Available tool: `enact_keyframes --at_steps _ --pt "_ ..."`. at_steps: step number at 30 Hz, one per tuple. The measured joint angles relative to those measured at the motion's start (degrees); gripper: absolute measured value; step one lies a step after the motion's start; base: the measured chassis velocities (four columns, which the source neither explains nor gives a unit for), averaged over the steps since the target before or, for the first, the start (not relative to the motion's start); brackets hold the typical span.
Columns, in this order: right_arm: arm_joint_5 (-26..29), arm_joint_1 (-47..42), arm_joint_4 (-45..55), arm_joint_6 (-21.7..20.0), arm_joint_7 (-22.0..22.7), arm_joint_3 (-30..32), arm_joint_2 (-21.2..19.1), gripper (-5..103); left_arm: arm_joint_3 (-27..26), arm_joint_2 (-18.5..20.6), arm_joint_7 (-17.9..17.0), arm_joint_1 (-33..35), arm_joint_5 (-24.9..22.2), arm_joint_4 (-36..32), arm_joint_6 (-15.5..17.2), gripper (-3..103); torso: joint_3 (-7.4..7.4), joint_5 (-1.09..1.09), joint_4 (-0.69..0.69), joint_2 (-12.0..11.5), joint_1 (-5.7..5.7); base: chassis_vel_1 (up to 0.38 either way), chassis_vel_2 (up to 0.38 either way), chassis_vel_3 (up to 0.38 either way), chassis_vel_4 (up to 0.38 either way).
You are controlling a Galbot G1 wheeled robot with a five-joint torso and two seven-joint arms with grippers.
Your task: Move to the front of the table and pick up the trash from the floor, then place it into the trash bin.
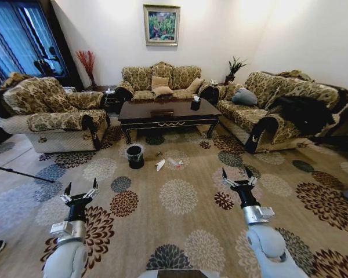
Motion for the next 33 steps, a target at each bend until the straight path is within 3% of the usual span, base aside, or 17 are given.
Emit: enact_keyframes --at_steps 19,26,33 --pt "0.89 0.25 0.13 -0.58 0.66 0.1 -0.27 100 0.7 -0.41 -0.01 -0.13 0.44 0.84 -0.59 100 0.0 0.0 0.0 0.0 0.0 0.0 0.0 0.0 0.0" --pt "3.7 0.54 0.24 -1.65 1.19 -0.12 -0.18 100 1.05 -0.52 -0.12 -0.27 0.63 1.15 -0.16 100 -0.02 0.0 0.0 -0.06 -0.01 0.0 0.0 0.0 0.0" --pt "3.68 0.96 -0.5 -1.69 1.29 -0.18 -0.08 100 1.07 -0.51 -0.24 -0.48 0.62 1.58 0.02 100 -1.0 0.0 0.0 -1.82 -0.82 0.0 0.0 0.0 0.0"
